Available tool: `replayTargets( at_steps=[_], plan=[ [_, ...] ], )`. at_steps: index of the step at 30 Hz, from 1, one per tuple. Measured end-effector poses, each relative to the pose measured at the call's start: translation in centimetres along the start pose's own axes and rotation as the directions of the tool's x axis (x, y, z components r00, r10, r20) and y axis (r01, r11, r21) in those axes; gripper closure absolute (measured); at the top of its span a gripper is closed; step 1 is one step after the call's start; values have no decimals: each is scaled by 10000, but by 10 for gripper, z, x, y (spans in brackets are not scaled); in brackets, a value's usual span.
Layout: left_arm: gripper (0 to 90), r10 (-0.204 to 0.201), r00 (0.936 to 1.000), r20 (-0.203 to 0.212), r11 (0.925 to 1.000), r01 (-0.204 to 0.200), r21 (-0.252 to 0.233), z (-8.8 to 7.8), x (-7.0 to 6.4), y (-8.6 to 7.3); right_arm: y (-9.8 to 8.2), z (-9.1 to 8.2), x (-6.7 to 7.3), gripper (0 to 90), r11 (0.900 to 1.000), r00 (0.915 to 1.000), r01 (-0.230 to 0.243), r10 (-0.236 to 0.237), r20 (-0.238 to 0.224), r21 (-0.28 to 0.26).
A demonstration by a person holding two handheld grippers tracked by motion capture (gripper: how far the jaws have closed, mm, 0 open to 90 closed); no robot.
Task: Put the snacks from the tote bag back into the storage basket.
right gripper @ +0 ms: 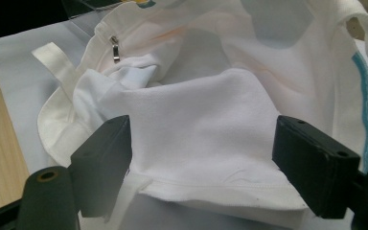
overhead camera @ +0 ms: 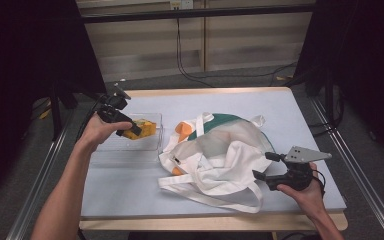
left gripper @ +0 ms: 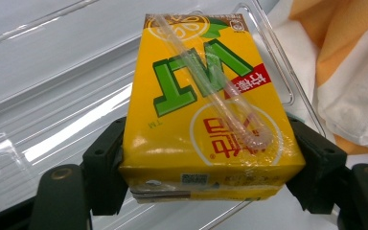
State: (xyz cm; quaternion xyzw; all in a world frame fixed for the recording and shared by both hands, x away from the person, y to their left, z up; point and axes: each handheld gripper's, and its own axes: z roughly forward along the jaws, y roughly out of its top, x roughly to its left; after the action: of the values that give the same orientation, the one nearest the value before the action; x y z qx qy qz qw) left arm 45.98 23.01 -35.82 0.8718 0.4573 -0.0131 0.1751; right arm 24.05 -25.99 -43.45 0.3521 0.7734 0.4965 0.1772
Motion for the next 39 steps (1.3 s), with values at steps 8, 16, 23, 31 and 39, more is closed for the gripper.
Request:
replayTargets(
  at_steps=[8,16,23,31,39],
  plan=[
    [274,-91,9999,-55,9992,93,386,5,-2,11,0,0,0,214,10000,10000,30,-30,-8,20],
    [274,-161,9997,-165,9969,173,766,13,-1,19,-1,0,0,213,10000,10000,3,-3,-59,35],
    [273,-169,9998,-91,9941,177,1068,18,-2,28,-2,-1,-2,213,10000,10000,-14,14,-23,5],
    [272,-182,9992,-368,9882,235,1511,25,-4,42,-3,0,-1,211,9999,10000,-7,7,-54,122],
    [270,-612,9976,-324,9897,648,1276,30,0,47,-3,1,-1,211,9999,9999,19,-17,-111,114]
  ],
)
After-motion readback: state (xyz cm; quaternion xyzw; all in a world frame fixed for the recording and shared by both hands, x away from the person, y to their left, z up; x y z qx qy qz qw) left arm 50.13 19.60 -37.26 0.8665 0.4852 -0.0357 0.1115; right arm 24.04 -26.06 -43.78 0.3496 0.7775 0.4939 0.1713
